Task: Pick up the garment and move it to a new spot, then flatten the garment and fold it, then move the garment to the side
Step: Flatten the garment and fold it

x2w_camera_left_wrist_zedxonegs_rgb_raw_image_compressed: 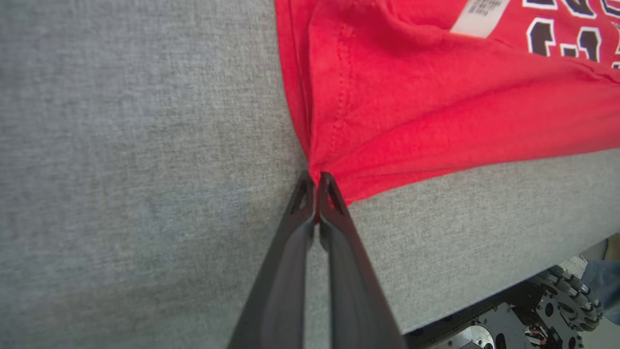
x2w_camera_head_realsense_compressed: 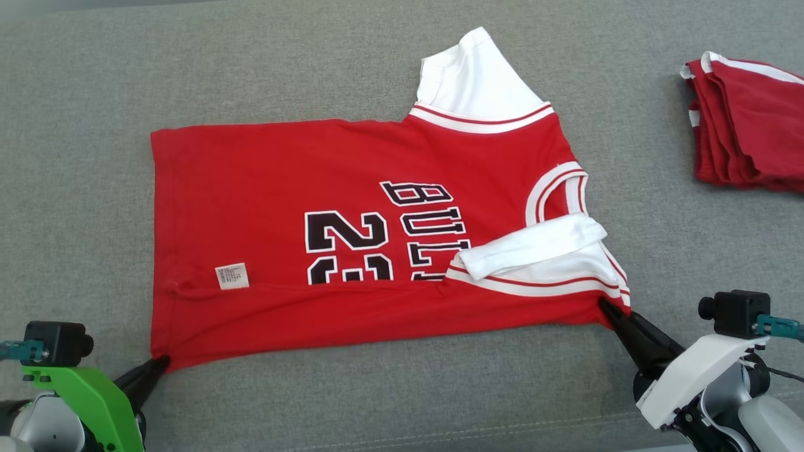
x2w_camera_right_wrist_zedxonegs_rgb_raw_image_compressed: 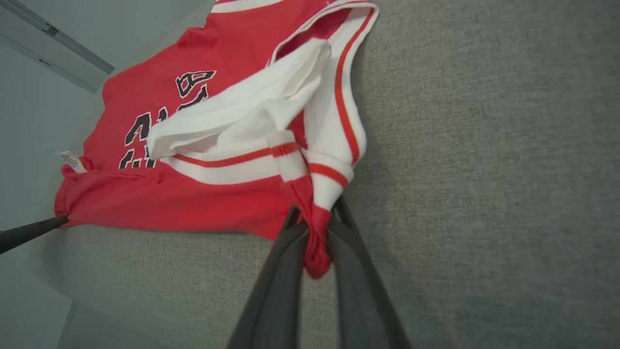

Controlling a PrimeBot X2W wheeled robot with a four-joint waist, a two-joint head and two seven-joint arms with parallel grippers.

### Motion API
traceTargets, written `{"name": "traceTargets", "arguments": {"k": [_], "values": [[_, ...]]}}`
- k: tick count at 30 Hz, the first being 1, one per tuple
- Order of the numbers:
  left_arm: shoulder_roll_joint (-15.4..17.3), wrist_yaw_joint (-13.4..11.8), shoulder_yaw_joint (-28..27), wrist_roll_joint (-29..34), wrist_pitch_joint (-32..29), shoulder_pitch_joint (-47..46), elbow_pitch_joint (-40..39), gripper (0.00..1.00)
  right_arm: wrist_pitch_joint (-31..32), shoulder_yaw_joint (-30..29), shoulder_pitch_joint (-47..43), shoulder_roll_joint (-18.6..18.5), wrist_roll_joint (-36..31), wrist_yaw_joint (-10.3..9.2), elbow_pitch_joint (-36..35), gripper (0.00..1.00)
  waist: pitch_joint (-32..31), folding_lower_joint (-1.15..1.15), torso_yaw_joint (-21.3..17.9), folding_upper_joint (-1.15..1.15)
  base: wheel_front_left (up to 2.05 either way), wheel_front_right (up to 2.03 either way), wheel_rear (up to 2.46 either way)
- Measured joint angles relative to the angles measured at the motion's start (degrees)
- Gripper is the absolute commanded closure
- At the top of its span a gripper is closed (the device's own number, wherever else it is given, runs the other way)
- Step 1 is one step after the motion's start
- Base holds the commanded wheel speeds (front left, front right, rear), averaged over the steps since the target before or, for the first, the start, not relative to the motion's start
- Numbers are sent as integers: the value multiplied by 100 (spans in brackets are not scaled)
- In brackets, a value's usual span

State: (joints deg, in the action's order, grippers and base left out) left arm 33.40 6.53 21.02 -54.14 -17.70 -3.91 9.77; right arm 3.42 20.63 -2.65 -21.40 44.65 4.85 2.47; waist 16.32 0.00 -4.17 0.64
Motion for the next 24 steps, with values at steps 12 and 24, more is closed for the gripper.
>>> {"name": "traceTargets", "arguments": {"k": [12,24], "values": [[30,-154,-66,-204,-97,377,-386,100,189,-29,-281,-143,40,-145,-294,100,74,0,217,0,0,0,0],[67,-374,-111,-197,-138,420,-623,76,343,-40,-376,-222,40,-310,-396,85,150,0,237,0,0,0,0]]}}
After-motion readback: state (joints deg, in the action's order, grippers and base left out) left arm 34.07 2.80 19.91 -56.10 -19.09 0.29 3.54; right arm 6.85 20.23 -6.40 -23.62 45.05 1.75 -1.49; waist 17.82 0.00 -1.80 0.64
